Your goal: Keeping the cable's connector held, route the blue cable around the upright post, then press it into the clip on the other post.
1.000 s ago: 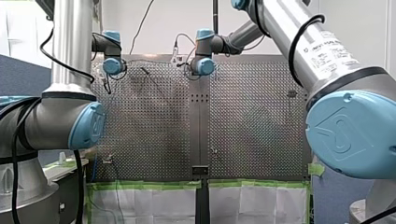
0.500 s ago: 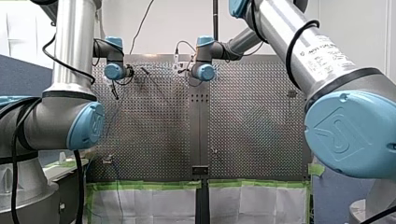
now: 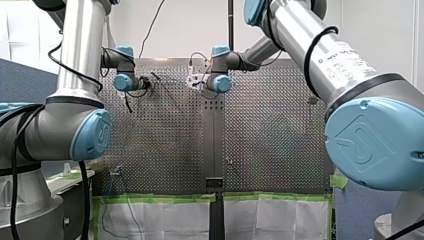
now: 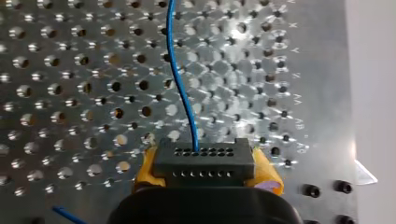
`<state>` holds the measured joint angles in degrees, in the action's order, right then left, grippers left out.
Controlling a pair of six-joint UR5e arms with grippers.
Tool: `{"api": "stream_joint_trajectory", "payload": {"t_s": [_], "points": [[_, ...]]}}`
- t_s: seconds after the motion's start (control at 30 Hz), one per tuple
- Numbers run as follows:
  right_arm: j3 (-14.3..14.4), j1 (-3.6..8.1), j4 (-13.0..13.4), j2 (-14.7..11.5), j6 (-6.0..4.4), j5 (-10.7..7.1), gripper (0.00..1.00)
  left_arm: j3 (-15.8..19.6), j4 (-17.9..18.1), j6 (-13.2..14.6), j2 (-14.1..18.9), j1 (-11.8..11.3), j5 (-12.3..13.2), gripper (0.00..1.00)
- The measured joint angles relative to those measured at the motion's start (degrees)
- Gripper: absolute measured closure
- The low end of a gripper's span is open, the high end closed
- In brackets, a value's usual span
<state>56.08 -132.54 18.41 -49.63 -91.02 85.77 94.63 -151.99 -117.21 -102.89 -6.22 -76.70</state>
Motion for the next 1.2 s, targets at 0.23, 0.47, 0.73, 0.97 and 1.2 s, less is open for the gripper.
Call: {"api": "stream_joint_trajectory", "payload": {"t_s": [0.23, 0.47, 0.73, 0.97, 1.2], "points": [[0.7, 0.03, -0.6, 0.2, 0.75, 0.19, 1.0, 0.0, 0.2, -0.7, -0.5, 0.5, 1.3, 1.0], [2.6, 0.04, -0.5, 0.4, 1.26, 0.27, 1.0, 0.0, 0.3, -0.9, -0.6, 0.7, 0.5, 1.0], [4.9, -0.02, -0.6, 1.6, 1.57, 0.28, 1.0, 0.0, 0.0, -0.9, -0.7, 0.9, -0.3, 1.0], [6.2, -0.2, -0.6, 2.7, 1.69, 0.28, 1.0, 0.0, -1.7, -0.3, -0.6, 1.5, -0.6, 0.93], [6.6, -0.18, -0.6, 3.2, 1.78, 0.34, 1.0, 0.0, -5.2, 1.8, -0.6, 1.6, -3.4, 0.64]]}}
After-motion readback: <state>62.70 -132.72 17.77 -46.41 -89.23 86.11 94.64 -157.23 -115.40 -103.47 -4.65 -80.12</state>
